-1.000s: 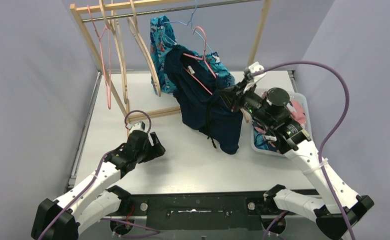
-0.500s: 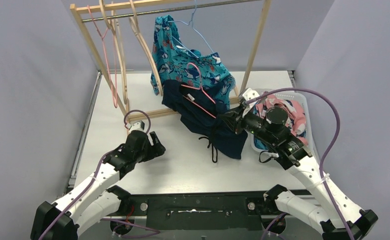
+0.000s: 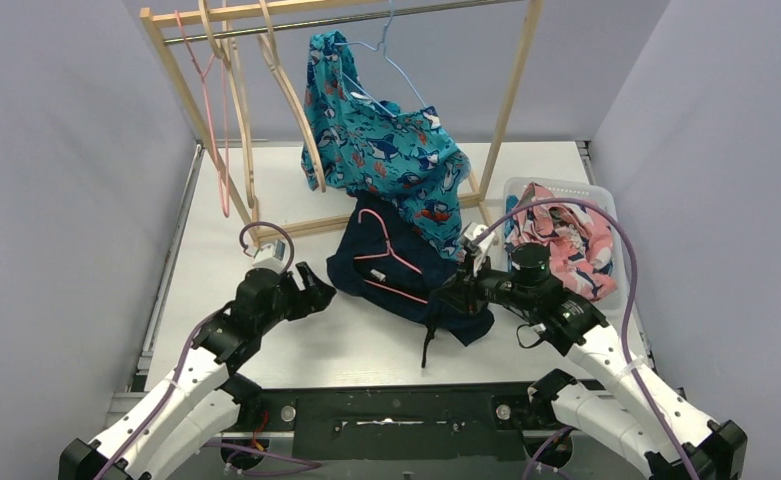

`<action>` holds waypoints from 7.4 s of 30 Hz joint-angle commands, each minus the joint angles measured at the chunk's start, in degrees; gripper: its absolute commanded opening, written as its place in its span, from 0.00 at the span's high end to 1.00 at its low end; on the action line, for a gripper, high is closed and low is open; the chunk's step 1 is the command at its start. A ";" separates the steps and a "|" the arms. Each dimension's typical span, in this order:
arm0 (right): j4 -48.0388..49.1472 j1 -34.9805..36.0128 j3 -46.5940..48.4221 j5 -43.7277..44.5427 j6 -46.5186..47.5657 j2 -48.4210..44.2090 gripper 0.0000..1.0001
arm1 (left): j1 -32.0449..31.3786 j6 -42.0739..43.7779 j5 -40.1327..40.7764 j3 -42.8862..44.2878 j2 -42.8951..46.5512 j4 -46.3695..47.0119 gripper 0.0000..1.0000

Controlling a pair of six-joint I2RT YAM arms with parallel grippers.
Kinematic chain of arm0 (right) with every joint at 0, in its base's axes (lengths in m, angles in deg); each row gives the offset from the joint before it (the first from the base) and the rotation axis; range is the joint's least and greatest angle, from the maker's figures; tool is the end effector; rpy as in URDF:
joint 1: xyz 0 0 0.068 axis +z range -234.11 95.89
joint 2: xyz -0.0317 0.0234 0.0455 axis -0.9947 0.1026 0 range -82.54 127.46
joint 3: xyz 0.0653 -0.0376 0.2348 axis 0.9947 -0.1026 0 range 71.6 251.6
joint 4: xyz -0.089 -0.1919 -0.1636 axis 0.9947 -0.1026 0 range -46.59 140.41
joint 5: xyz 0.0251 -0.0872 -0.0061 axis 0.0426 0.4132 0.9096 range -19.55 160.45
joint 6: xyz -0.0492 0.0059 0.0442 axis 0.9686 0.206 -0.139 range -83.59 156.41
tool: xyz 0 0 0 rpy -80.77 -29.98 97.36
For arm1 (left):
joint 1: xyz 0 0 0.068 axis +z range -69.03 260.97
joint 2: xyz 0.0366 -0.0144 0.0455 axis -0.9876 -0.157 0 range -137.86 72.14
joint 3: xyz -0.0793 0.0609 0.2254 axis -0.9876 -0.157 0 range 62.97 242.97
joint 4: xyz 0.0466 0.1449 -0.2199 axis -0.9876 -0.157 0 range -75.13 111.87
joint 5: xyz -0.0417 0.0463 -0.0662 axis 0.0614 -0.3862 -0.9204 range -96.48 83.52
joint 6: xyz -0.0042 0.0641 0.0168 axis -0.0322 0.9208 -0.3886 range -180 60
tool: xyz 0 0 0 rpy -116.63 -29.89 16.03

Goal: Remove the shorts from the hanger
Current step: Pick up the hanger from the clothes rod, then remove the shorts from the hanger, then place the hanger on the clothes rod.

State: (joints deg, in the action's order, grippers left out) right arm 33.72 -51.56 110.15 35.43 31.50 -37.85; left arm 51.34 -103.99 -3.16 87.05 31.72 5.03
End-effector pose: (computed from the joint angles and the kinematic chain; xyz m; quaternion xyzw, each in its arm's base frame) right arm 0.1658 0.1417 0.2674 -0.3515 0.7317 0.4068 0.4191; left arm 0.1786 -0.0981 0.1846 -0.1235 0.8706 -0.2646 0.3960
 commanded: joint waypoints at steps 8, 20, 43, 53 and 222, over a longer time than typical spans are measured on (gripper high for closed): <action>18.29 0.10 -0.92 -12.91 -13.54 10.66 1.00 | -0.16 -1.00 -8.00 0.03 6.37 14.19 0.28; 23.47 9.22 3.77 -14.00 -16.06 22.94 1.00 | -0.83 -2.79 -11.35 0.49 3.22 24.38 0.28; 17.44 10.48 10.84 -8.03 -15.87 20.84 0.76 | -2.02 4.83 -4.68 8.85 6.14 11.76 1.00; 8.08 21.27 17.54 10.76 -7.31 18.55 0.39 | -2.56 6.58 -1.24 16.95 6.87 -1.25 1.00; 0.06 16.64 15.00 36.15 -12.36 -9.58 1.00 | -3.39 15.62 1.44 5.93 8.55 -4.62 0.24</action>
State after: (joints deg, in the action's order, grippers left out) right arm 21.33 -34.68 124.42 68.72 16.09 -49.87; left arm 47.95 -92.14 0.53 93.69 40.55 -7.56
